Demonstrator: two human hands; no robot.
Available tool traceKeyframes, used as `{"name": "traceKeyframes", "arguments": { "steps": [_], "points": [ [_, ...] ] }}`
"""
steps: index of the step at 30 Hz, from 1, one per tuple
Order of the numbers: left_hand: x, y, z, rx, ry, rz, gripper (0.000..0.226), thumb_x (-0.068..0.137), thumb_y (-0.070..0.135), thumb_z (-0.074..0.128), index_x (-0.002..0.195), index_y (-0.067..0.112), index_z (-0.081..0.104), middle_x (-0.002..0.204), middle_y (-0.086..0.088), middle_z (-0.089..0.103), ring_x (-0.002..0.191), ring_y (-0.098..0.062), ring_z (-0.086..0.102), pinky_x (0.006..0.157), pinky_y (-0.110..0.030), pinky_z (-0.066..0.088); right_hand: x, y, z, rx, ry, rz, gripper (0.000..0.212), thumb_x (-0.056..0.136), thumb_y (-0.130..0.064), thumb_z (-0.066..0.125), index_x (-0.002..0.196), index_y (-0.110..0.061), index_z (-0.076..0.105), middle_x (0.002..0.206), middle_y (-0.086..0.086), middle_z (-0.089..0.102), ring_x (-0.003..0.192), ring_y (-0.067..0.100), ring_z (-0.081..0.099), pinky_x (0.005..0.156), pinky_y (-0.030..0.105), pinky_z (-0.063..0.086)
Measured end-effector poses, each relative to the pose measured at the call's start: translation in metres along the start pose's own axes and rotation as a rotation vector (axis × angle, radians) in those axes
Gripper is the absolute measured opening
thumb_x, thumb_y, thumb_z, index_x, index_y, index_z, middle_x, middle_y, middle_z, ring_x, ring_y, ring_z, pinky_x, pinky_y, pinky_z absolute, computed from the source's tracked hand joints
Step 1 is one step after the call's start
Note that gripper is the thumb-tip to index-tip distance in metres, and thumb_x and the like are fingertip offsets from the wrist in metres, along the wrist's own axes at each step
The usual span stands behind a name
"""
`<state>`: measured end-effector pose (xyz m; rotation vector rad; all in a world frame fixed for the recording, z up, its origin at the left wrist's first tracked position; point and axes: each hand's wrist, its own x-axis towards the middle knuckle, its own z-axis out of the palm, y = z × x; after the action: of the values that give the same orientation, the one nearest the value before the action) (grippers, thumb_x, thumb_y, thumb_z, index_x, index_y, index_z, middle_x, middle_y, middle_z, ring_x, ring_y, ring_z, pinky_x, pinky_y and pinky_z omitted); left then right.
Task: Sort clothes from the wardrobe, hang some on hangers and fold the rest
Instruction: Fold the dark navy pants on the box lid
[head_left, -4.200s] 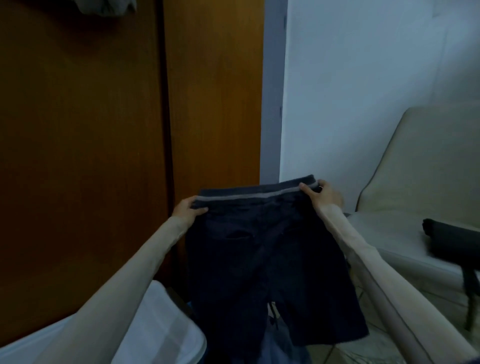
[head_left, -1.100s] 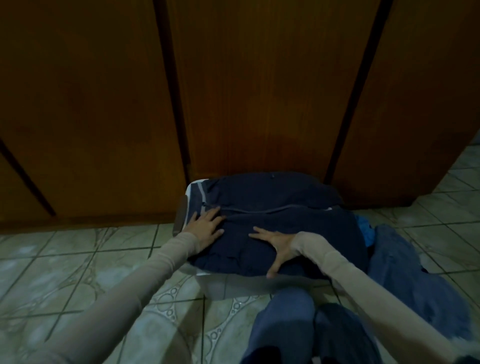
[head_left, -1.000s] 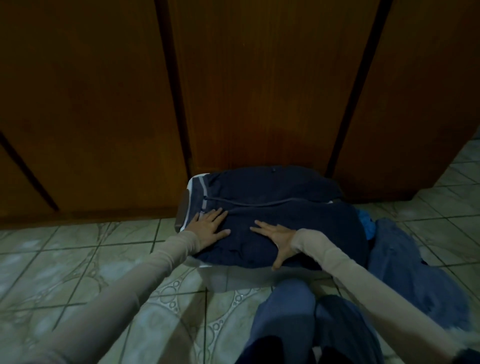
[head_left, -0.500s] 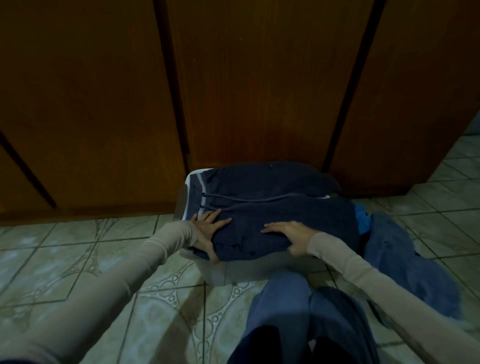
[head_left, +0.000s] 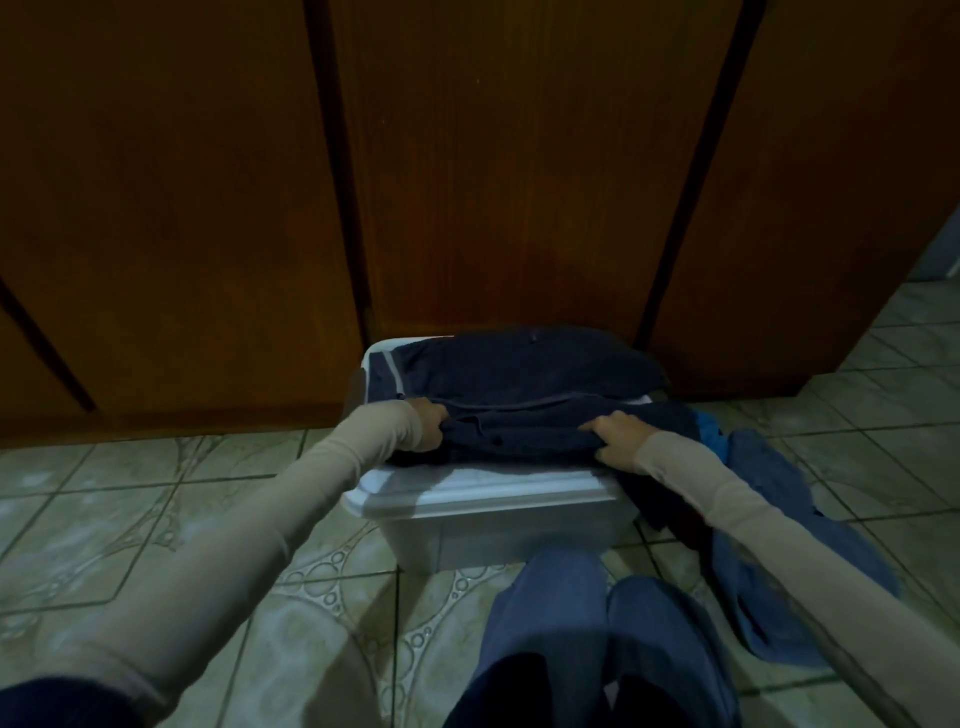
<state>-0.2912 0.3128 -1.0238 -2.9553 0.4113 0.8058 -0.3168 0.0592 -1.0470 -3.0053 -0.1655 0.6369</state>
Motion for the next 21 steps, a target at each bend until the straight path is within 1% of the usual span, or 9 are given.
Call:
{"name": "traceKeyframes", "arguments": {
  "steps": [2,4,7,9,12,14,16,18,21],
  "points": [
    [0.001,0.001,-0.008,0.002,-0.019,-0.027,0.046,0.099,0.015,0.034,0.144,0.010,0.031,0.146,-0.017,0.035,0.130,-0.032,0.040,0.104,-0.034,0.033,-0.001,-0.002,-0.011,0.000,-0.023,0.001,0.049,0.095,-0.011,0.044,0.142,-0.019,0.036,0.146,0.010,0.036,0.130,0.029,0.039,0.100,0.030,0.037],
    [0.002,0.001,-0.015,0.003,-0.049,-0.053,0.046,0.099,0.014,0.033,0.145,0.008,0.028,0.149,-0.017,0.031,0.134,-0.031,0.036,0.107,-0.034,0.030,-0.003,-0.003,-0.023,-0.026,-0.008,0.031,0.049,0.094,-0.013,0.046,0.142,-0.018,0.036,0.143,0.012,0.037,0.128,0.030,0.040,0.098,0.029,0.037],
    [0.003,0.000,-0.027,-0.014,-0.102,-0.101,0.048,0.100,0.016,0.030,0.147,0.009,0.024,0.152,-0.015,0.025,0.138,-0.030,0.030,0.110,-0.036,0.025,-0.006,-0.003,-0.045,-0.074,0.060,0.073,0.049,0.090,-0.017,0.052,0.138,-0.019,0.042,0.138,0.011,0.044,0.123,0.029,0.046,0.096,0.032,0.042],
    [0.008,-0.002,-0.036,-0.018,-0.085,-0.131,0.048,0.100,0.019,0.030,0.147,0.009,0.025,0.151,-0.015,0.027,0.137,-0.030,0.031,0.111,-0.037,0.026,-0.005,-0.002,-0.059,-0.160,0.122,0.124,0.046,0.088,-0.023,0.054,0.133,-0.024,0.047,0.133,0.008,0.049,0.118,0.027,0.050,0.093,0.034,0.044],
    [0.021,-0.006,-0.052,-0.059,0.030,-0.139,0.045,0.099,0.018,0.033,0.142,0.009,0.033,0.146,-0.014,0.036,0.131,-0.029,0.039,0.108,-0.037,0.033,0.003,0.000,-0.080,-0.237,0.212,0.219,0.040,0.088,-0.029,0.056,0.127,-0.022,0.051,0.123,0.007,0.054,0.111,0.027,0.054,0.083,0.033,0.042],
    [0.029,-0.009,-0.063,-0.062,0.153,-0.143,0.039,0.098,0.017,0.035,0.136,0.010,0.042,0.136,-0.012,0.047,0.121,-0.027,0.048,0.094,-0.035,0.042,0.012,0.004,-0.092,-0.243,0.256,0.271,0.041,0.089,-0.030,0.057,0.127,-0.020,0.049,0.121,0.007,0.054,0.111,0.027,0.054,0.082,0.033,0.040],
    [0.039,-0.012,-0.071,-0.020,0.275,-0.168,0.032,0.098,0.018,0.038,0.126,0.011,0.051,0.121,-0.009,0.056,0.108,-0.025,0.055,0.081,-0.032,0.042,0.023,0.012,-0.101,-0.256,0.312,0.317,0.036,0.091,-0.021,0.054,0.127,-0.016,0.047,0.121,0.008,0.054,0.112,0.028,0.054,0.084,0.034,0.039],
    [0.051,-0.016,-0.073,-0.013,0.348,-0.210,0.027,0.097,0.018,0.040,0.119,0.013,0.055,0.112,-0.007,0.059,0.102,-0.024,0.057,0.080,-0.031,0.040,0.035,0.023,-0.109,-0.248,0.364,0.356,0.033,0.093,-0.011,0.048,0.126,-0.016,0.049,0.119,0.009,0.055,0.112,0.029,0.054,0.087,0.035,0.040],
    [0.075,-0.023,-0.067,-0.103,0.411,-0.287,0.024,0.096,0.016,0.042,0.117,0.011,0.053,0.112,-0.008,0.058,0.101,-0.026,0.057,0.084,-0.034,0.044,0.058,0.041,-0.114,-0.177,0.412,0.379,0.032,0.092,-0.006,0.047,0.121,-0.017,0.054,0.112,0.010,0.057,0.108,0.029,0.055,0.094,0.039,0.037]
  ]
}}
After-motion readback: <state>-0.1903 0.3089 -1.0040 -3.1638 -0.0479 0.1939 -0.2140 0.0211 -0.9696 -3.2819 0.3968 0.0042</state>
